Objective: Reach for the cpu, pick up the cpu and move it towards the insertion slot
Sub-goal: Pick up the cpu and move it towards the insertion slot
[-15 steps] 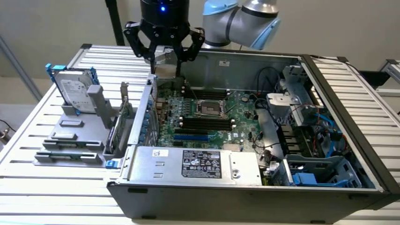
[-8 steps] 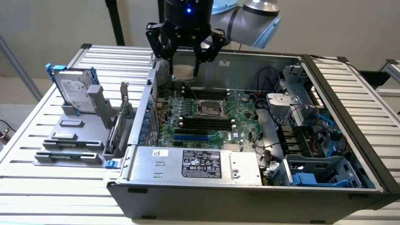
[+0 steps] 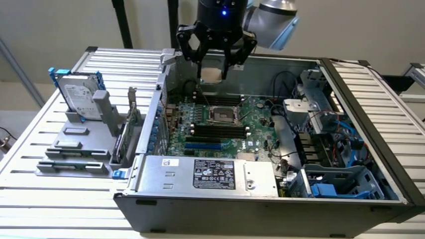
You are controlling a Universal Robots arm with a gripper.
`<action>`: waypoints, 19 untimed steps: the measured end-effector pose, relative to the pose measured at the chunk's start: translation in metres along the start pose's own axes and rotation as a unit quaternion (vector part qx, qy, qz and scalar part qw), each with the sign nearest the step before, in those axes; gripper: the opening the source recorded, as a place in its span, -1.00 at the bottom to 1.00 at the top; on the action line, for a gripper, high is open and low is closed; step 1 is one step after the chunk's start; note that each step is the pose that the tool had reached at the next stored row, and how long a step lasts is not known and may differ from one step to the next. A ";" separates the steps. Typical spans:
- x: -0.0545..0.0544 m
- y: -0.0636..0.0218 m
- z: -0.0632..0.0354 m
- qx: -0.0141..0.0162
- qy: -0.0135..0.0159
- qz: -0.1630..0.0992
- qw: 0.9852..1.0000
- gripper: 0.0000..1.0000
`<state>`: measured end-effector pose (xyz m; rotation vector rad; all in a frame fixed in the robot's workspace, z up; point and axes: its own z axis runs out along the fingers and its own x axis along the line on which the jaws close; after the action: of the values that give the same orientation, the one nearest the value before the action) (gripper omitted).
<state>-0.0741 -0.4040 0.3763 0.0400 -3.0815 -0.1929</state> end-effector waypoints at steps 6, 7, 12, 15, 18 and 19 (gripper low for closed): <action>-0.018 0.0194 0.0084 0.002 0.000 0.000 1.000 0.09; -0.020 0.0229 0.0100 0.003 0.000 0.000 1.000 0.09; -0.033 0.0398 0.0181 0.007 0.000 0.000 1.000 0.09; -0.040 0.0496 0.0226 0.009 0.000 0.001 1.000 0.09; -0.045 0.0575 0.0265 0.013 0.000 0.001 1.000 0.09; -0.047 0.0596 0.0274 0.014 0.000 0.001 1.000 0.09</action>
<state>-0.0298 -0.3401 0.3542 0.0389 -3.0836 -0.1487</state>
